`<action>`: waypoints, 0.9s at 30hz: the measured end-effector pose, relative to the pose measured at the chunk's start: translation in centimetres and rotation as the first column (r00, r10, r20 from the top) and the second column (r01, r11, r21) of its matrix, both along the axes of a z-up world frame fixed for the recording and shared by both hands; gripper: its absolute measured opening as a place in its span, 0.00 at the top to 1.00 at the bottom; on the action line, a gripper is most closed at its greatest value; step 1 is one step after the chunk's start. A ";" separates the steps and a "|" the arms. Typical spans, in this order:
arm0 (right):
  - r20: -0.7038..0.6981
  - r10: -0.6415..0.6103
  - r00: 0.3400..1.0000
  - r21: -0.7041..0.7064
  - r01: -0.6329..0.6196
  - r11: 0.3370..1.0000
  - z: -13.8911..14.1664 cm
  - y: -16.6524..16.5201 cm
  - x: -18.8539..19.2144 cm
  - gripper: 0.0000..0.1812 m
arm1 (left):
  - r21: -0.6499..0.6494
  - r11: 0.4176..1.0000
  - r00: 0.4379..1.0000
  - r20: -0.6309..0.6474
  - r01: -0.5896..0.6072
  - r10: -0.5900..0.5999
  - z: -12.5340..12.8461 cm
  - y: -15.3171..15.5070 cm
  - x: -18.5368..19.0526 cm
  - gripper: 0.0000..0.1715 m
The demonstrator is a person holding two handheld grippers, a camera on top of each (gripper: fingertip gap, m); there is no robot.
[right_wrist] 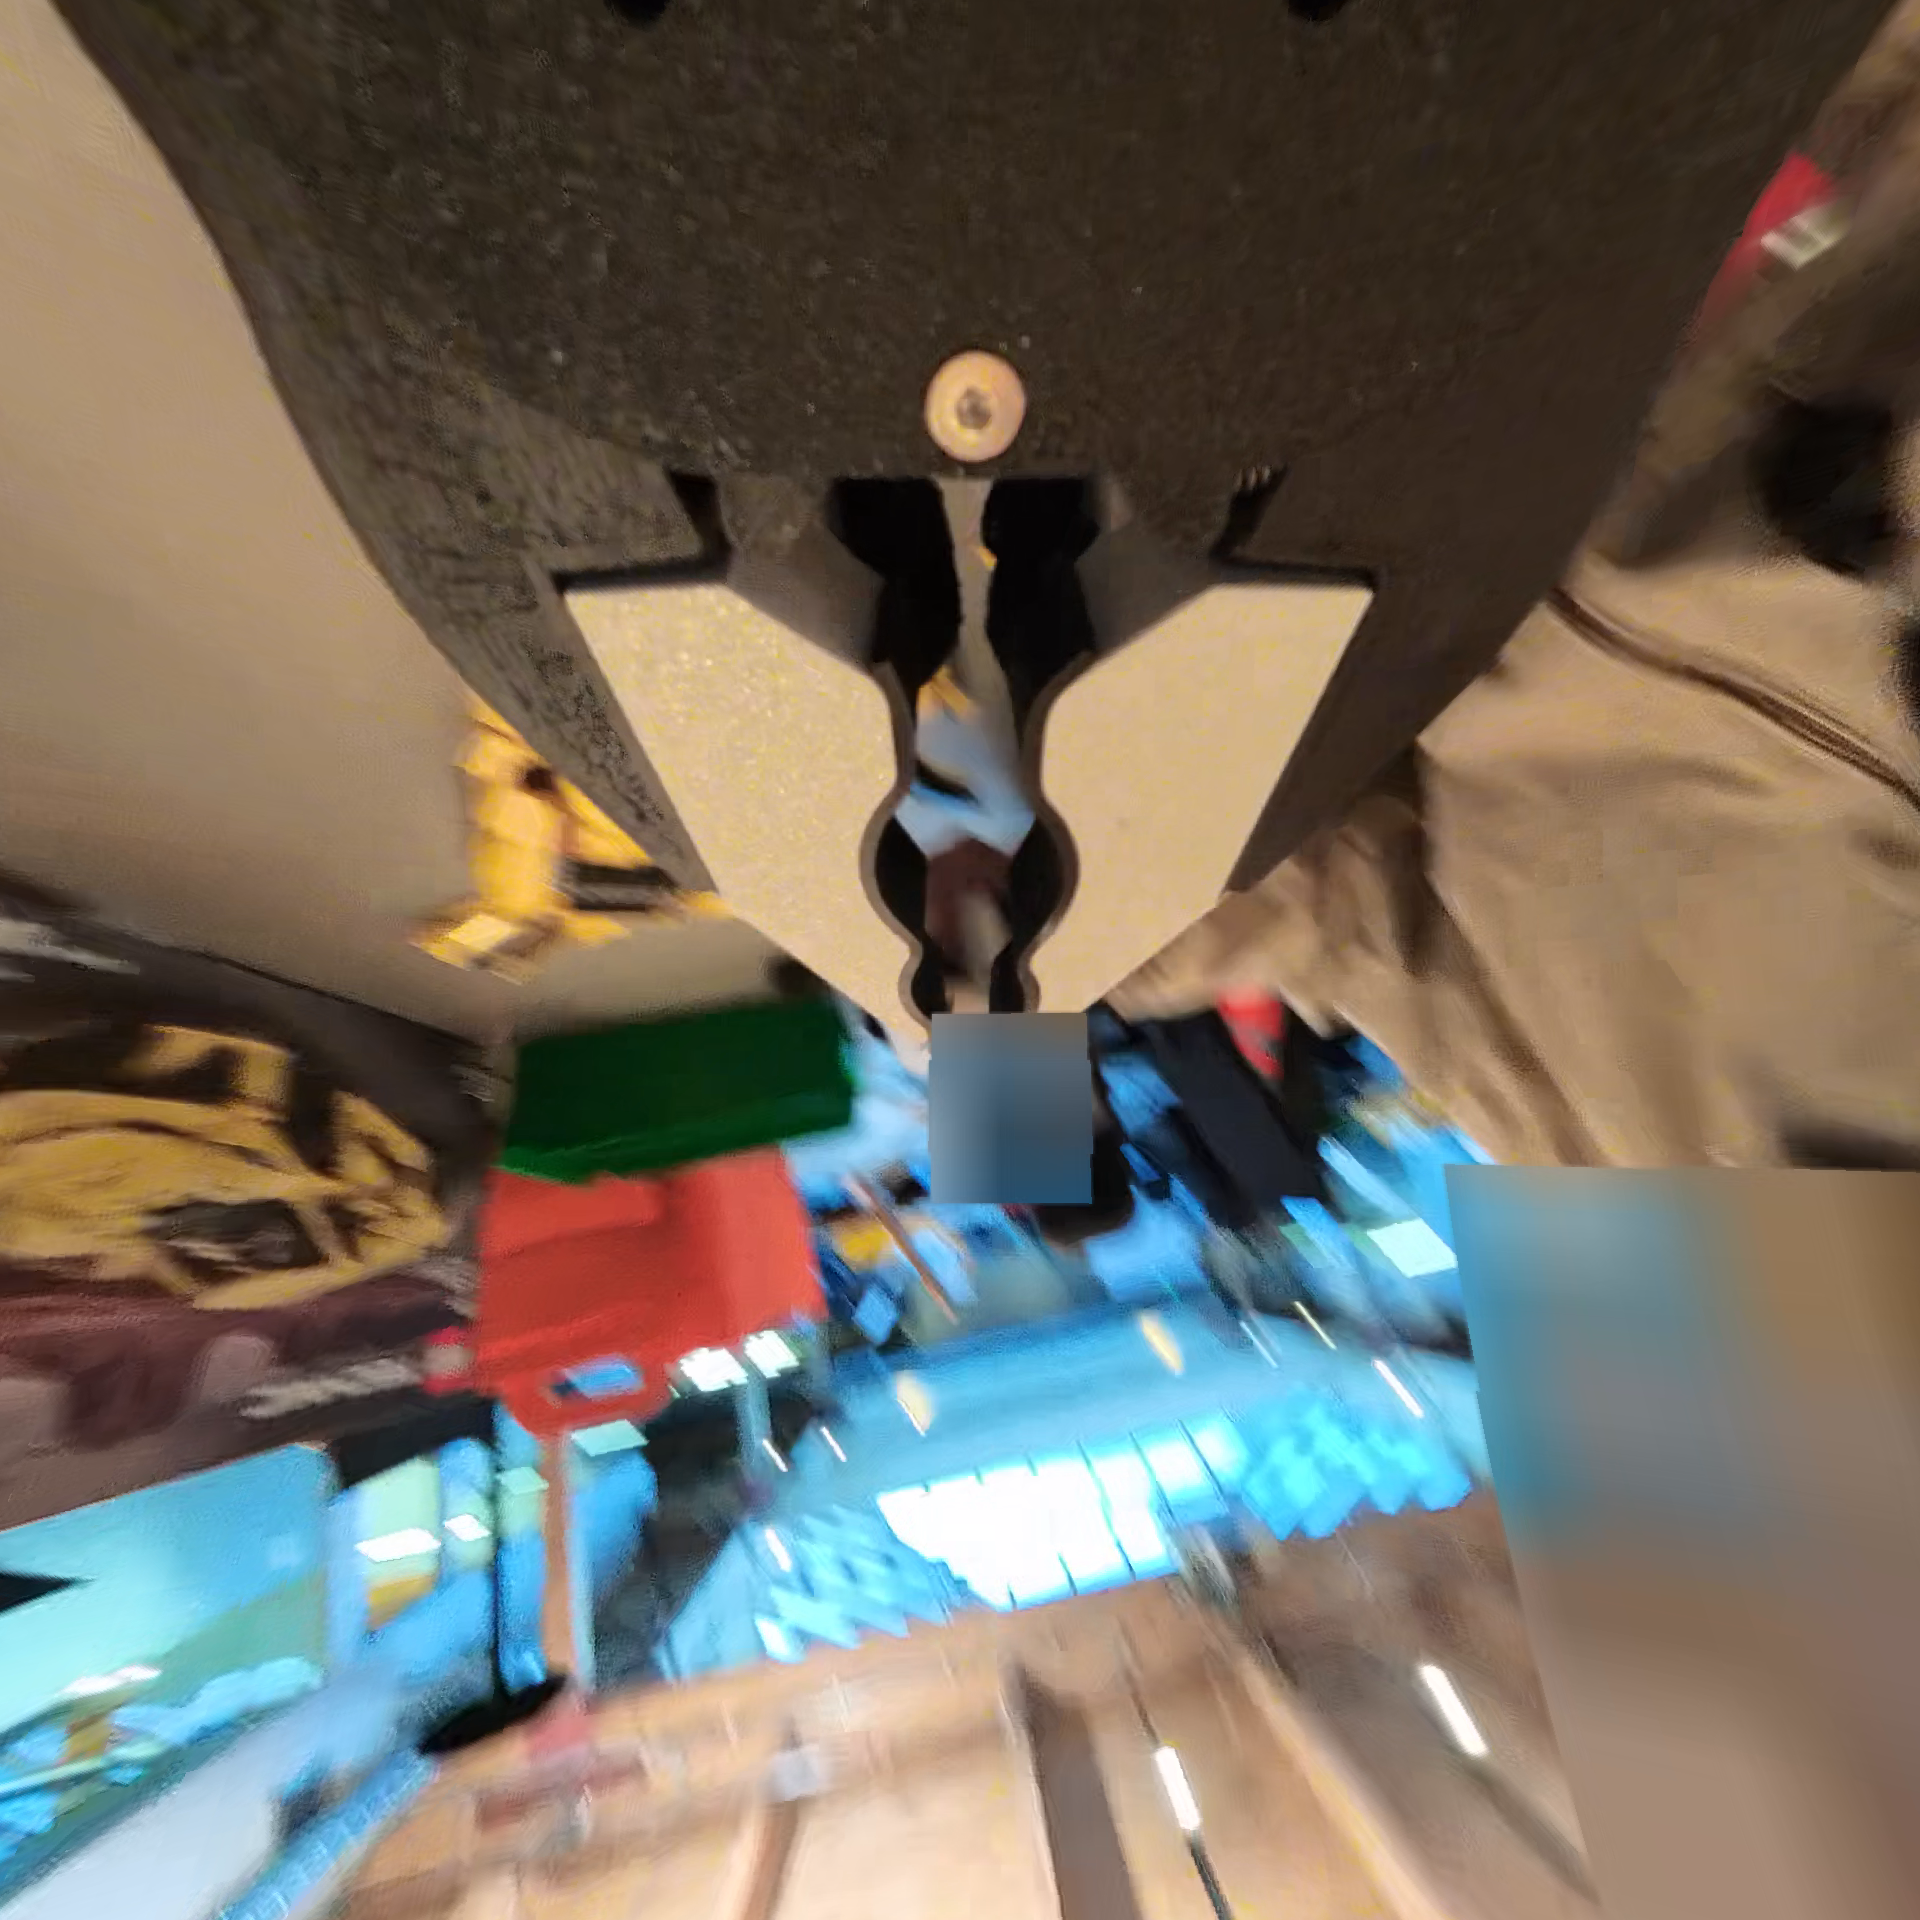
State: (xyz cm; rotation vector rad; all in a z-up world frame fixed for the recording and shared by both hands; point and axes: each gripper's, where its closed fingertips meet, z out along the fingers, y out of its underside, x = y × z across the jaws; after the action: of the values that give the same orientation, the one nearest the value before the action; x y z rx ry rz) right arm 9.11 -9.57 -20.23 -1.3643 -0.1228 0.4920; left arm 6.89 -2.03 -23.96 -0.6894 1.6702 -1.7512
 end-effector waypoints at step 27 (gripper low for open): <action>-0.500 -0.020 0.866 -0.344 -0.178 0.922 -4.6 1.7 -4.4 0.82 | 0.275 0.958 0.970 0.242 -0.077 0.009 -1.0 -4.7 -0.4 0.98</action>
State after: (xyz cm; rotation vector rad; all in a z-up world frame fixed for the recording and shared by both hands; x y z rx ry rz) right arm 4.76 -7.89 -24.87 -1.5689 0.3616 0.9640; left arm 6.49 -6.76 -24.95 -0.3655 1.6774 -1.4600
